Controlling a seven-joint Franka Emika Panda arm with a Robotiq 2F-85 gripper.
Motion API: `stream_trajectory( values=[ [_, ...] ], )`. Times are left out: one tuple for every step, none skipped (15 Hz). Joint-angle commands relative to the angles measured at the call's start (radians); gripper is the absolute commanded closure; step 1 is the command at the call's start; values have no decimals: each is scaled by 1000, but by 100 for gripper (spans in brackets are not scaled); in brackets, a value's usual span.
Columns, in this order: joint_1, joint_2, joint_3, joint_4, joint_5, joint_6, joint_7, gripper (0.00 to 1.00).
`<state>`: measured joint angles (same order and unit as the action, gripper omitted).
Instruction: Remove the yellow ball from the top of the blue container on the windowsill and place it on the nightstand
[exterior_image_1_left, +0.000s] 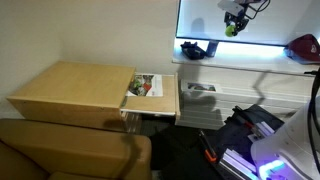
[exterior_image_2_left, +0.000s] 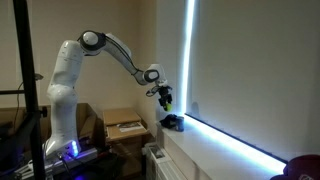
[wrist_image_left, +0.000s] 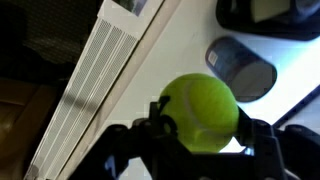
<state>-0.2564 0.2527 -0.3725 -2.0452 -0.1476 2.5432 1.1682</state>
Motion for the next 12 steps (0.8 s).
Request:
stream_trajectory(
  values=[
    [91,-99,38,-199,-64,60,-30,58],
    [121,-120,52,-243,-86,66,-27,58],
    [146,-149,69,-290,-107,68,-29,58],
    [169,-175,88,-335,-127,73,-28,58],
    [191,-209,108,-380,-152,76,-26,58],
    [209,-244,132,-426,-176,79,-23,58],
    [224,-287,155,-469,-212,80,-13,58],
    [234,-339,184,-509,-243,76,-9,58],
    [199,-216,181,-396,-193,53,-2,33],
    [204,-256,208,-433,-209,53,0,33],
    [205,-290,225,-461,-214,55,0,33],
    [203,-312,232,-478,-215,55,-1,33]
  ],
)
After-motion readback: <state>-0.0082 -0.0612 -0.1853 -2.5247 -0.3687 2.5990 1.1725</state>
